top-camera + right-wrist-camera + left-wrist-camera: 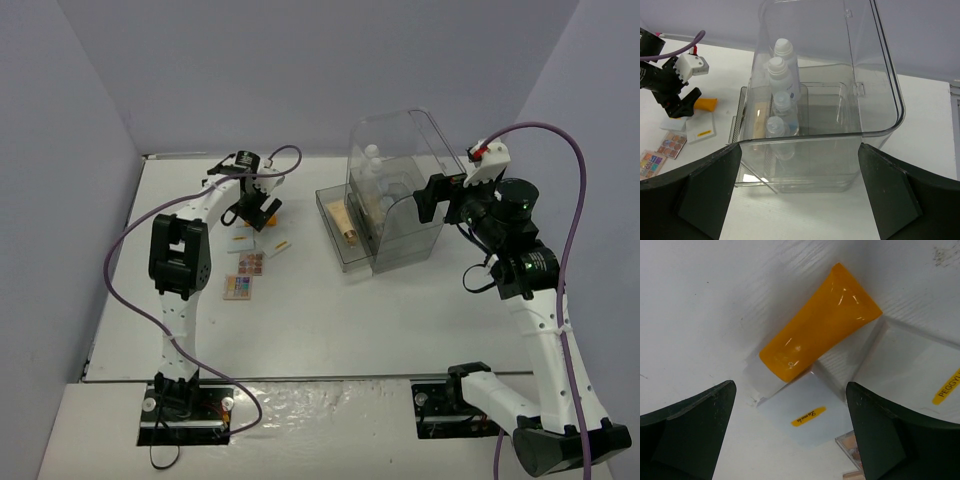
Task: Organize the makeup
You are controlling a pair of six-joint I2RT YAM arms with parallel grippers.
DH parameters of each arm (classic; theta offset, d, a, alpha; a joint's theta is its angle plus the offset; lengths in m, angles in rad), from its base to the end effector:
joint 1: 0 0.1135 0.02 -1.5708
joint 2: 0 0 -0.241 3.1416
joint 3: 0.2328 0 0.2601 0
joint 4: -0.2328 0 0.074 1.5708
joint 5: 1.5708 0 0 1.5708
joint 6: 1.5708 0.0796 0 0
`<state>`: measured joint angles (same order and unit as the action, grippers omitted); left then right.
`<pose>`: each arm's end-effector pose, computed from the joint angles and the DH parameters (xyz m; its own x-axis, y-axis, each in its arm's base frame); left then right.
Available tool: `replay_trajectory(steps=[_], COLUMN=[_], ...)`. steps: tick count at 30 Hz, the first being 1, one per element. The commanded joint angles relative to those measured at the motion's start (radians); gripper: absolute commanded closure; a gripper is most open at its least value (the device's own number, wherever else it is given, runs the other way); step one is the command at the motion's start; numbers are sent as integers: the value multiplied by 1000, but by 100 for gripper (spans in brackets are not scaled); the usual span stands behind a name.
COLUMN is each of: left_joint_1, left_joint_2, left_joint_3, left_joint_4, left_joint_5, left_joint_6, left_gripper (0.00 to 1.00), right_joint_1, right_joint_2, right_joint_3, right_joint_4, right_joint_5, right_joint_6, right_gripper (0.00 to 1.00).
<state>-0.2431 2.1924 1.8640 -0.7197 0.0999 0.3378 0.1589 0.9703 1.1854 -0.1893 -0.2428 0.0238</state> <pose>0.4793 -0.1270 0.1518 -0.6981 0.5129 -0.4997 0.5503 0.8307 0.0839 0.2631 0.0615 0.4289 0.0162 0.0260 -0.9995 -0.3914 0.9201 0.0176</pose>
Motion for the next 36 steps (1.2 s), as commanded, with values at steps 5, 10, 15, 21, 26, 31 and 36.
replay_trajectory(steps=[5, 10, 15, 21, 26, 31, 36], left_joint_1=[55, 56, 55, 54, 56, 59, 63], left_joint_2=[7, 32, 71, 90, 88, 84, 84], left_joint_3=[109, 106, 114, 115, 98, 97, 125], left_joint_4=[-12, 2, 5, 22, 55, 84, 96], left_joint_5=[100, 133, 169, 158, 107, 127, 96], left_joint_6=[74, 65, 42, -2, -68, -149, -245], left_gripper=[12, 16, 20, 27, 51, 71, 82], right_joint_1=[11, 11, 11, 10, 10, 10, 10], right_joint_2=[0, 8, 15, 19, 28, 28, 22], right_joint_3=[16, 22, 27, 23, 27, 26, 22], right_joint_4=[45, 43, 42, 44, 44, 44, 45], right_joint_5=[-13, -15, -20, -23, -26, -29, -31], right_joint_6=[-12, -12, -13, -12, -10, -11, -10], right_gripper=[0, 0, 0, 0, 0, 0, 0])
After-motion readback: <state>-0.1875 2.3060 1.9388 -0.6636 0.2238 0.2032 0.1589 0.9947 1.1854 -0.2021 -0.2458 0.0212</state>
